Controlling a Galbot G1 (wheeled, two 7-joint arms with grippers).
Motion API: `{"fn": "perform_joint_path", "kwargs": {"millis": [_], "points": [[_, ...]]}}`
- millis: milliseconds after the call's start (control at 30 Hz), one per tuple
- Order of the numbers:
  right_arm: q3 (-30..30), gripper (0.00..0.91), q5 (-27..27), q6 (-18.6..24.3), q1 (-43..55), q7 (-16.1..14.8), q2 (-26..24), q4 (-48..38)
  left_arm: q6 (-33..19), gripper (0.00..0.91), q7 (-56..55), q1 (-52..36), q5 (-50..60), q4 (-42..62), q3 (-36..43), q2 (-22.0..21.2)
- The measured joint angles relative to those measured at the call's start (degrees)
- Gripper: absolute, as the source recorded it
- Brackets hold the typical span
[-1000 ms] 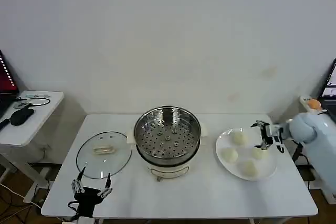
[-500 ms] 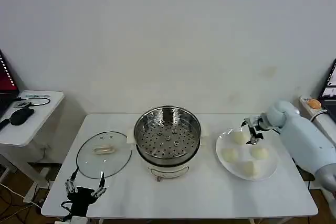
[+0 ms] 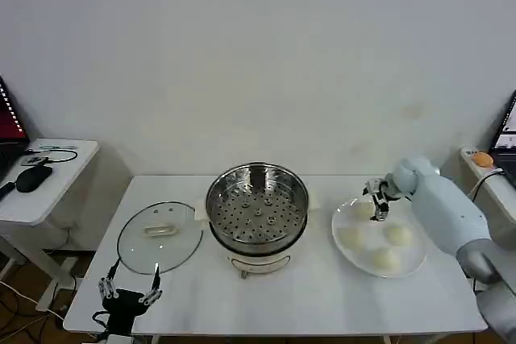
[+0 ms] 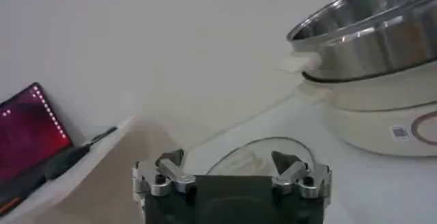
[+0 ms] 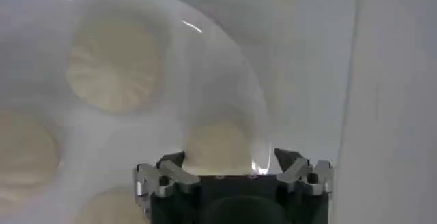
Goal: Take steamed baozi put them in steamer then cover it.
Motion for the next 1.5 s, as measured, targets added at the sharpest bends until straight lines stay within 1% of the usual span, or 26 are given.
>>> {"fn": "perform_joint_path", "kwargs": {"millis": [167, 233, 433, 733, 833, 933, 1033, 1233, 1367, 1500], "points": [[-0.49, 0.796, -0.42, -0.29, 0.06, -0.15, 0.7, -1.01, -0.03, 0.907, 0.0, -0.07, -0.04, 0.08, -0.12, -0.12], [-0.63, 0.725, -0.5, -0.37, 0.12, -0.33, 0.85, -1.19, -0.03, 0.907, 0.02, -0.06, -0.03, 0.1, -0.09, -0.14], [-1.08, 0.615, -0.51, -0.59, 0.45, -0.94, 0.77, -1.31, -0.03, 0.907, 0.03, -0.12, -0.05, 0.09, -0.17, -0.13], [-2.4, 0.615, 0.85, -0.57, 1.37, -2.05, -0.65, 0.23, 0.07, 0.907, 0.03, -0.09, -0.17, -0.11, -0.29, -0.01], [-3.52, 0.625, 2.07, -0.46, 2.06, -2.54, -1.9, 1.92, 0.12, 0.907, 0.05, -0.03, -0.19, -0.13, -0.34, 0.08], [-5.11, 0.615, 3.85, -0.49, 3.26, -2.63, -3.65, 4.3, 0.15, 0.907, 0.06, -0.02, -0.22, -0.14, -0.41, 0.14], [-7.1, 0.615, 6.74, -0.86, 4.9, -2.49, -5.54, 7.26, 0.26, 0.907, 0.11, -0.02, -0.22, -0.22, -0.39, 0.33], [-12.58, 0.615, 14.41, -1.28, 10.04, -1.6, -9.16, 14.44, 0.35, 0.907, -0.05, -0.36, -0.09, -0.25, -0.11, 0.23], [-17.33, 0.625, 19.5, -1.22, 14.43, -0.75, -10.18, 19.04, 0.35, 0.907, -0.05, -0.37, 0.15, -0.7, 0.21, 0.03], [-22.29, 0.615, 23.23, -0.73, 19.16, 0.36, -10.13, 22.97, 0.34, 0.907, -0.05, -0.34, 0.58, -0.83, 0.33, -0.06]]}}
